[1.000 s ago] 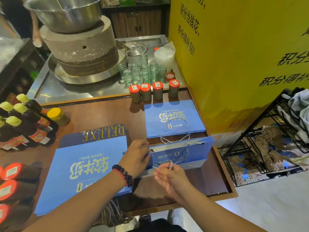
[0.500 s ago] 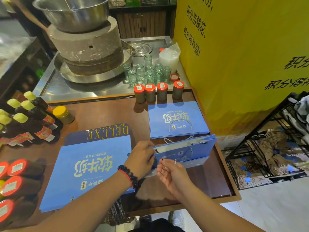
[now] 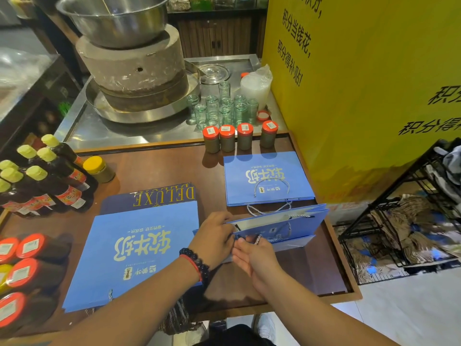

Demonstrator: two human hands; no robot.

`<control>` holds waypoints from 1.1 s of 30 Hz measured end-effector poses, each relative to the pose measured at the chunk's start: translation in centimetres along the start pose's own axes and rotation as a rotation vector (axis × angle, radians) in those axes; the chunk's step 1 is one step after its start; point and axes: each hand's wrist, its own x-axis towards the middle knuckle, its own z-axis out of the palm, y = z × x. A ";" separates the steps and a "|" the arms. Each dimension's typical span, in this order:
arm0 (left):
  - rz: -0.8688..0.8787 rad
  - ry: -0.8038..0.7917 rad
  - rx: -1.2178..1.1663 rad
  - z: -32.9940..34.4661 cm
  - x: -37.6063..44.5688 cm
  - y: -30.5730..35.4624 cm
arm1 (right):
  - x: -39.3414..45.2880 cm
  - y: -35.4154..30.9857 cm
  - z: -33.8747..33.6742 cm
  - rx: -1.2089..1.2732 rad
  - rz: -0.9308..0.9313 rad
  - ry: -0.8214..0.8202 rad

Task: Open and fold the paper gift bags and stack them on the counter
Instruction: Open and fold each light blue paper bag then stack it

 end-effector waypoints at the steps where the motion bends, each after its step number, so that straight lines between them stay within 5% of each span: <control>1: 0.001 0.002 -0.002 0.0 0.0 0.0 | 0.0 0.0 0.0 -0.008 -0.004 0.002; 12: 0.014 -0.041 -0.041 -0.1 -0.4 0.1 | -0.4 0.4 0.1 0.033 -0.047 -0.020; 21: 0.028 -0.054 0.002 0.1 -0.5 0.2 | -0.3 0.4 0.0 -0.161 -0.032 0.034; 33: 0.054 -0.076 0.004 -0.1 -0.6 -0.1 | -0.1 0.9 -0.3 0.000 -0.079 0.004</control>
